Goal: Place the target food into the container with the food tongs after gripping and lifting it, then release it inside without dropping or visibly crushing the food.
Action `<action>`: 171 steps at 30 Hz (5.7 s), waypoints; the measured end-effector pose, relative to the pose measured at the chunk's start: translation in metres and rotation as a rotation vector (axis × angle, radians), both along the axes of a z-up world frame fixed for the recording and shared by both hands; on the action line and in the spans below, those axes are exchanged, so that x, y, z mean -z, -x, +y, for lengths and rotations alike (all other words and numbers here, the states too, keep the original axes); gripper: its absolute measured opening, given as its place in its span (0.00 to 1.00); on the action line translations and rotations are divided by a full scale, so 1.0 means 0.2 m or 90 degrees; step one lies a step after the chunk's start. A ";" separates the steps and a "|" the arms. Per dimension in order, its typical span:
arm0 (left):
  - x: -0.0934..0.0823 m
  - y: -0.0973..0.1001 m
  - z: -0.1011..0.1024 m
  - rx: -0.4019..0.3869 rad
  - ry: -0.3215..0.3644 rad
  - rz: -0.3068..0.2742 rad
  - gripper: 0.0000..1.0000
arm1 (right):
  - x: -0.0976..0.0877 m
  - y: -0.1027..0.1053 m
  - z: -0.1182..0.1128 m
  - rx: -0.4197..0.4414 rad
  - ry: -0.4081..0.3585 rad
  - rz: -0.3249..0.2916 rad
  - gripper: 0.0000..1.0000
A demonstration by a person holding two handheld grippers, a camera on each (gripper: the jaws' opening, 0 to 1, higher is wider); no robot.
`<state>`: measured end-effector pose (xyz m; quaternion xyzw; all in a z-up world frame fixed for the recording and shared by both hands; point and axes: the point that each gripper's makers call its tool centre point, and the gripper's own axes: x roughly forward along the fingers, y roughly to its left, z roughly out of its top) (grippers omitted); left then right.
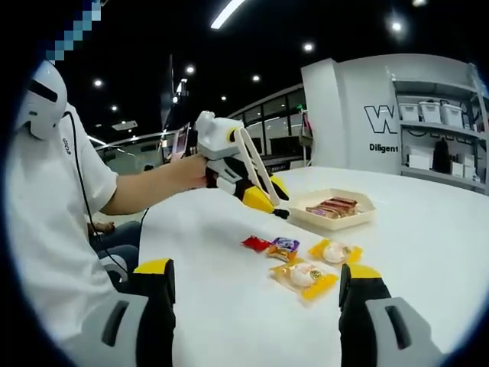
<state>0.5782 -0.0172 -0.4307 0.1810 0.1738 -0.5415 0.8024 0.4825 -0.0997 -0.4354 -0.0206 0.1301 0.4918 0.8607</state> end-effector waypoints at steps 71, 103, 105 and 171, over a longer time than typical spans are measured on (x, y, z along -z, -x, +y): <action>0.26 0.02 -0.19 -0.044 0.020 0.049 0.25 | 0.06 0.00 -0.04 0.001 -0.001 0.011 0.89; 0.26 0.07 -0.18 -0.012 0.027 0.058 0.20 | 0.07 0.01 -0.04 0.002 -0.002 0.013 0.89; 0.24 0.07 -0.17 -0.008 0.029 0.063 0.19 | 0.07 0.01 -0.04 0.001 -0.001 0.013 0.88; 0.11 -0.78 0.27 0.044 -0.081 -0.003 0.19 | 0.10 -0.06 -0.09 0.019 0.012 0.029 0.88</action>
